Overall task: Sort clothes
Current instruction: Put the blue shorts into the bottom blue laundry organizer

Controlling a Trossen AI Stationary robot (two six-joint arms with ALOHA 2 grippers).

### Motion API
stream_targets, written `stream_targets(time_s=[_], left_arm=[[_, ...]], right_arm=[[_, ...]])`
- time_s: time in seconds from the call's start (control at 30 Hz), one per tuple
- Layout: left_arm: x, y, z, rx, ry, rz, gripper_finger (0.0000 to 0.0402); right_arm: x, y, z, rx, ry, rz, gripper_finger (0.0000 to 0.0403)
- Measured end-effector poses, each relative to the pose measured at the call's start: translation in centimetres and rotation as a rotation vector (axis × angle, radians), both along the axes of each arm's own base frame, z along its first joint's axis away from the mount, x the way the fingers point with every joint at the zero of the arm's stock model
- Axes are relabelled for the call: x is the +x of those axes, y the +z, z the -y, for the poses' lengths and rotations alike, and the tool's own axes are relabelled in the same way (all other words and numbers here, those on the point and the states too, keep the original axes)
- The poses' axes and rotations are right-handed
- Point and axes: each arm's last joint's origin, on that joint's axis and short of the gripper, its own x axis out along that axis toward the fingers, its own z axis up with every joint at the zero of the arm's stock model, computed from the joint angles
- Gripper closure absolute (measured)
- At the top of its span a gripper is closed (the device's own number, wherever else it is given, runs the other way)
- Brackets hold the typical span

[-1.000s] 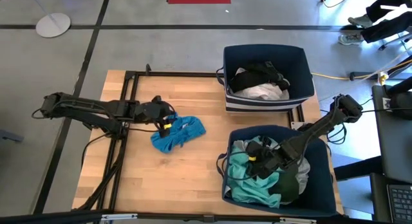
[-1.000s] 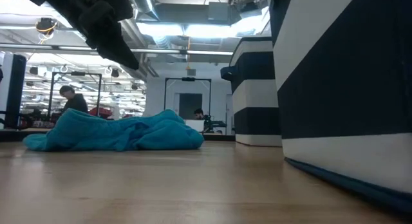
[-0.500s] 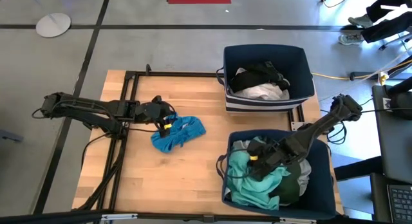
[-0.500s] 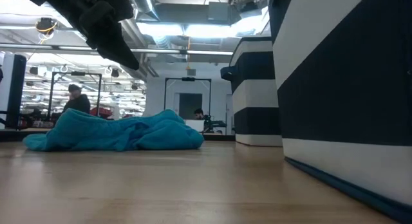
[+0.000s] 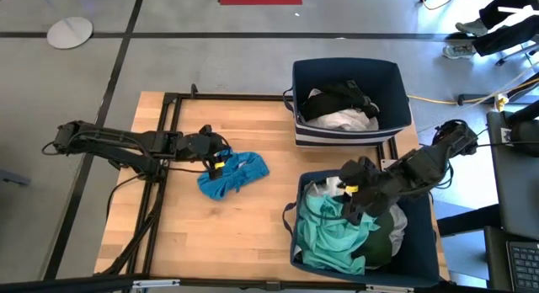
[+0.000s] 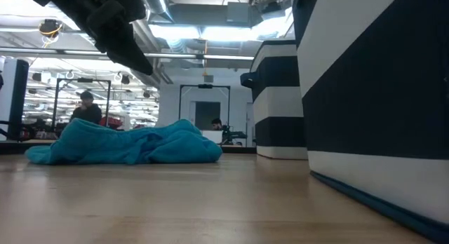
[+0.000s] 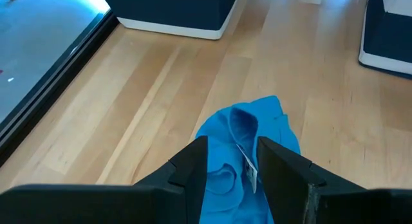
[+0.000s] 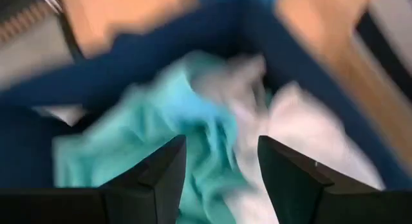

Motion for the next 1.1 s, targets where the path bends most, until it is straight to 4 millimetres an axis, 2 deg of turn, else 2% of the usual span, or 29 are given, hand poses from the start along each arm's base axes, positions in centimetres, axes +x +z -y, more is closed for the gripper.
stream_targets(time_s=[0.17,0.27,0.5,0.7,0.9,1.1], left_arm=[[0.0,0.0,0.0,-0.003,0.003,-0.005,0.0276],[-0.3,-0.3,0.0,-0.019,0.017,-0.038,0.0276],[-1.1,-1.5,0.3,-0.063,0.047,-0.126,0.0276],[-1.8,-4.8,0.8,-0.085,0.046,-0.145,0.0276],[-2.4,-7.0,0.7,-0.118,0.079,-0.134,0.0276],[-2.8,-7.6,0.7,-0.141,0.107,-0.151,0.0276]], right_arm=[[1.2,1.3,0.1,-0.2,0.019,0.223,0.0207],[2.6,1.2,0.8,-0.309,-0.001,0.253,0.0207],[8.3,-1.0,3.0,-0.44,0.073,0.207,0.0207],[13.8,-3.1,6.0,-0.459,0.186,0.234,0.0207],[18.0,-5.3,9.6,-0.458,0.246,0.276,0.0207],[21.3,-8.9,12.6,-0.405,0.311,0.265,0.0207]])
